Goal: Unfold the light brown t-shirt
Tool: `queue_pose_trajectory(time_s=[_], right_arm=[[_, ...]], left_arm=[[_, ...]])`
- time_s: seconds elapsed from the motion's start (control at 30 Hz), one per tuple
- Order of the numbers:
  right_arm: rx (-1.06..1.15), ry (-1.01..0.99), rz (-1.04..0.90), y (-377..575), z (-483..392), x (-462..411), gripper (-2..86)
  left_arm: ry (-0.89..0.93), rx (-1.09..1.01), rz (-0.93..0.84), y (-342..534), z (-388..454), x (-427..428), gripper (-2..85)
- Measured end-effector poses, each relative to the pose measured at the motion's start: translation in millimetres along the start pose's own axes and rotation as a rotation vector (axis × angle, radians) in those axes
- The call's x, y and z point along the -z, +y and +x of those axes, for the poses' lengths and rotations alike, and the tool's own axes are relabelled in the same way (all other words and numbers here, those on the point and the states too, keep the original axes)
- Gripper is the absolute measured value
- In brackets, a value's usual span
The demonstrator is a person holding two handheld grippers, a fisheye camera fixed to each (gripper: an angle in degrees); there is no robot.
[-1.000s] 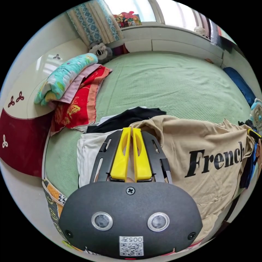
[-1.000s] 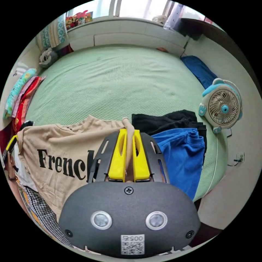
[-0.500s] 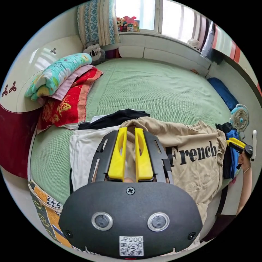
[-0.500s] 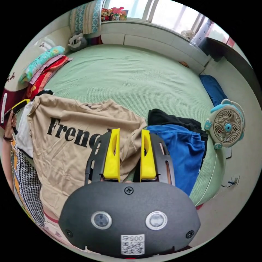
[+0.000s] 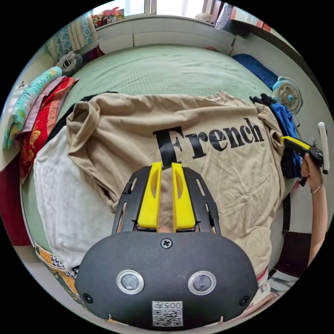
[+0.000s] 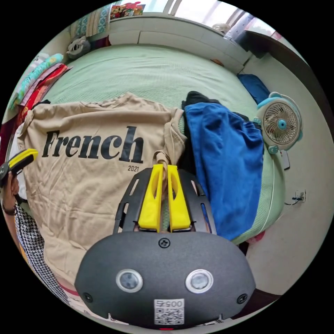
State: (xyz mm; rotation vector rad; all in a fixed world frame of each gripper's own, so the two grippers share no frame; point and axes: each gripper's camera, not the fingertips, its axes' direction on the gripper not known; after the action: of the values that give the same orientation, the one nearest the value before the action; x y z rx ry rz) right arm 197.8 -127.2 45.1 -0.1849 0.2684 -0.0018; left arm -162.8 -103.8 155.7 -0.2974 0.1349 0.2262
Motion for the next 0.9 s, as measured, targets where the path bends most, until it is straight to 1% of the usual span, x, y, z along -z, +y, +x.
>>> queue_pose_trajectory(time_s=[0.03, 0.1, 0.2, 0.23, 0.27, 0.3, 0.37, 0.47, 0.5, 0.57, 0.63, 0.7, 0.8, 0.87, 0.9], right_arm=[[-0.008, -0.003, -0.010, 1.3, 5.1, -0.7, -0.2], [-0.017, -0.041, -0.115, 5.0, 19.4, -17.9, 0.9], [0.026, -0.090, -0.199, 4.8, 20.4, -24.5, 3.0], [0.040, -0.102, -0.215, 3.6, 19.4, -21.6, 3.5], [0.089, -0.148, -0.236, 2.0, 16.0, -12.8, 6.0], [0.137, -0.172, -0.221, 0.6, 12.6, 0.5, 8.7], [0.183, -0.143, -0.151, -4.6, 7.4, 22.9, 11.8], [0.222, -0.194, -0.010, -27.1, -3.5, 50.5, 13.4], [0.217, -0.196, 0.048, -40.7, -9.3, 54.2, 13.7], [0.214, -0.195, 0.100, -64.2, -20.4, 48.0, 14.0], [0.198, -0.222, 0.096, -89.4, -32.0, 30.4, 14.1], [0.167, -0.227, 0.056, -118.0, -47.4, 0.9, 13.8], [0.114, -0.238, 0.010, -138.1, -58.7, -32.1, 13.2], [0.092, -0.215, -0.020, -141.6, -62.0, -49.7, 12.6], [0.093, -0.205, -0.057, -140.2, -63.9, -61.2, 11.8]], left_arm=[[0.003, -0.004, -0.024, 0.2, 2.5, -7.6, 5.9], [-0.001, -0.005, -0.024, 1.3, 5.1, -12.7, 5.9], [0.000, -0.008, -0.028, -0.6, 7.2, -4.7, 6.0], [-0.020, -0.020, 0.022, -0.3, 7.3, 7.9, 6.1], [-0.041, -0.032, 0.079, -1.1, 6.1, 23.2, 6.3], [-0.049, -0.036, 0.103, -2.5, 4.9, 30.9, 6.3], [-0.051, -0.052, 0.164, -15.5, -2.0, 55.1, 6.8], [-0.040, -0.035, 0.173, -47.6, -14.6, 66.0, 8.7], [-0.033, -0.027, 0.172, -54.7, -17.3, 66.1, 9.2], [0.001, 0.007, 0.151, -83.9, -27.1, 61.3, 10.9], [0.025, 0.026, 0.154, -102.6, -31.6, 55.9, 12.2], [-0.001, 0.031, 0.147, -117.8, -31.4, 47.6, 12.7], [-0.030, 0.021, 0.035, -134.6, -27.1, 14.9, 12.8], [-0.136, -0.002, -0.013, -130.8, -19.2, -7.1, 12.6], [-0.153, -0.013, -0.009, -127.7, -16.7, -9.9, 12.1]])
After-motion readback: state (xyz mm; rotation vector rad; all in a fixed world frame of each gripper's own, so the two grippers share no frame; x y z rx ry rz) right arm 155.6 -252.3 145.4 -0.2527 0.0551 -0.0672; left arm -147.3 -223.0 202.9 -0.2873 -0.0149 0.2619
